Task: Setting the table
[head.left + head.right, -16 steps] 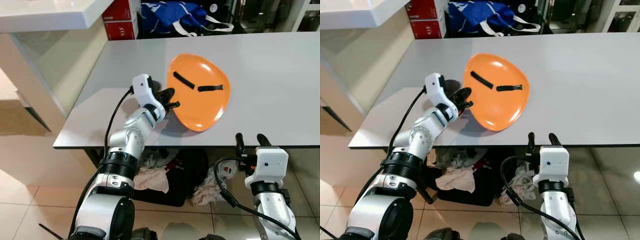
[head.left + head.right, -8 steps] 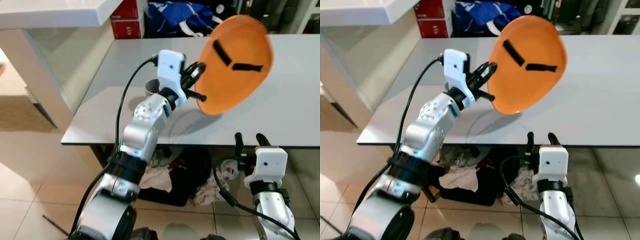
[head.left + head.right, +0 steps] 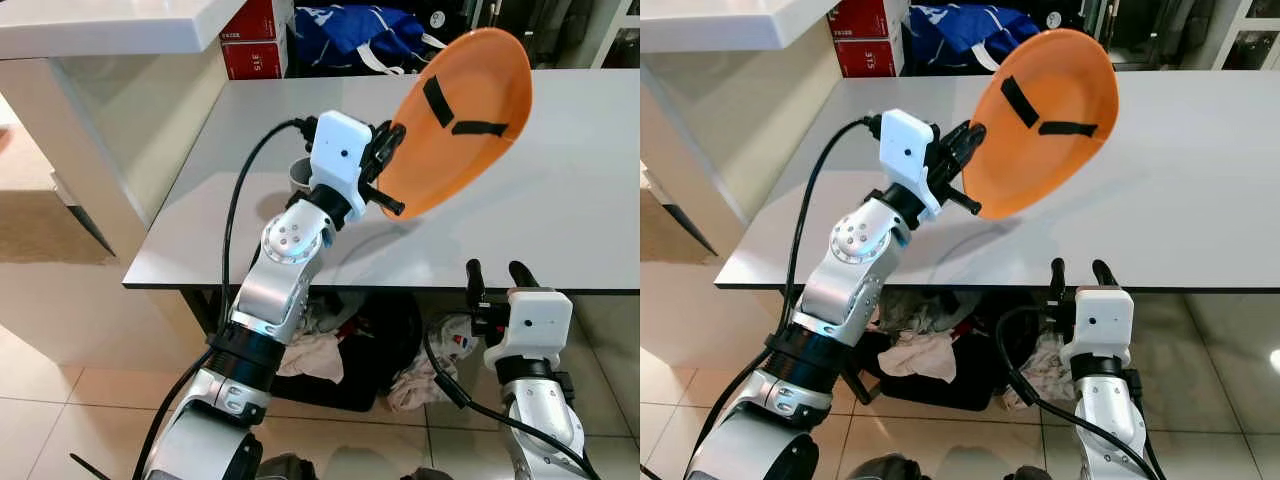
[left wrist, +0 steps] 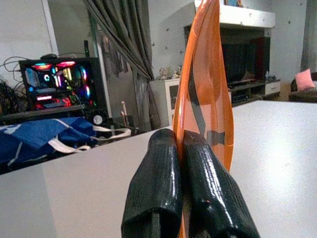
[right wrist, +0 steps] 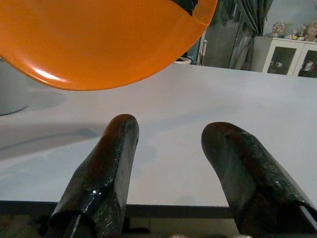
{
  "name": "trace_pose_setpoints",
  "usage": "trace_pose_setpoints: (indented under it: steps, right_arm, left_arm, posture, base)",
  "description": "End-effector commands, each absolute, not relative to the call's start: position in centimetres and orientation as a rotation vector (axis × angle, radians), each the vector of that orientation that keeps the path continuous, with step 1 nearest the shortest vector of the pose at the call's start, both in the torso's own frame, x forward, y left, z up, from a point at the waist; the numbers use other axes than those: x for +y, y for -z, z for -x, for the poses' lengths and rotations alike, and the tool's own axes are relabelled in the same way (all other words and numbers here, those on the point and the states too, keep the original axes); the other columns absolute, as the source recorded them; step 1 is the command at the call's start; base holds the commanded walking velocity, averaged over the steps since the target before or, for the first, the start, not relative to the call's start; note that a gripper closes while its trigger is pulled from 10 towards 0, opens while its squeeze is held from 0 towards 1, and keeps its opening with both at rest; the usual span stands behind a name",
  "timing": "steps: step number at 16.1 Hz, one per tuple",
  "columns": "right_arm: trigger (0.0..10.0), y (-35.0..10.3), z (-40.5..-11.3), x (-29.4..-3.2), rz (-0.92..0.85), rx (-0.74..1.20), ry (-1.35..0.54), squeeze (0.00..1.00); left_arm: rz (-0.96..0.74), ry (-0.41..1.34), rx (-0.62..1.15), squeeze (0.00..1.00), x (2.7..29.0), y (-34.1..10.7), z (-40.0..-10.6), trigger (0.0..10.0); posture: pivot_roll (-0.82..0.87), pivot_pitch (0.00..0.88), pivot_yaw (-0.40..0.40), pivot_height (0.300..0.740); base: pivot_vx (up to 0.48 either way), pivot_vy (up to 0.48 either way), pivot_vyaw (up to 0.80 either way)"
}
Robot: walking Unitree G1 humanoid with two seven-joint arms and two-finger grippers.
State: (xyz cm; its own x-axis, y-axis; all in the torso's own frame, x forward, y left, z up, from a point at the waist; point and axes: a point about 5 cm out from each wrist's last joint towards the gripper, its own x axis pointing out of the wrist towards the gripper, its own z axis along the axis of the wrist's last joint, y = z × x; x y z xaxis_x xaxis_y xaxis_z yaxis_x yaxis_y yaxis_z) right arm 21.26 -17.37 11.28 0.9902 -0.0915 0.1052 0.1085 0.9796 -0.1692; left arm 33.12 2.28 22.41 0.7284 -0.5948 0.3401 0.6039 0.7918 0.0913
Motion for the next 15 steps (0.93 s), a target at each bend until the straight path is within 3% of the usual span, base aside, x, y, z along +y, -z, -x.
trace_pose_setpoints:
  steps: [1,7,12,15]
  right_arm:
    - [10.0,-11.3,-21.4,-17.2,0.169,-0.102,0.097,0.00]
    - [10.0,-11.4,-21.3,-17.2,0.174,-0.102,0.097,0.00]
    - [10.0,-11.2,-21.3,-17.2,0.171,-0.098,0.098,0.00]
    - [10.0,-11.2,-21.3,-17.2,0.172,-0.099,0.094,0.00]
  left_arm:
    - [0.021,0.672,-0.420,0.00,2.2,-23.4,-33.0,0.0]
    - [0.005,0.670,-0.403,0.00,2.1,-23.0,-33.1,0.0]
    - [-0.009,0.639,-0.366,0.00,2.7,-22.2,-33.5,0.0]
    - [-0.009,0.698,-0.359,0.00,1.7,-21.9,-32.9,0.0]
  posture:
    - [-0.09,0.000,0.102,0.707]
    - [-0.09,0.000,0.101,0.707]
    - [-0.08,0.000,0.101,0.707]
    - [-0.09,0.000,0.103,0.707]
  base:
    - [0.262,-0.398,0.00]
    - [0.270,-0.394,0.00]
    - [0.000,0.000,0.00]
    - [0.000,0.000,0.00]
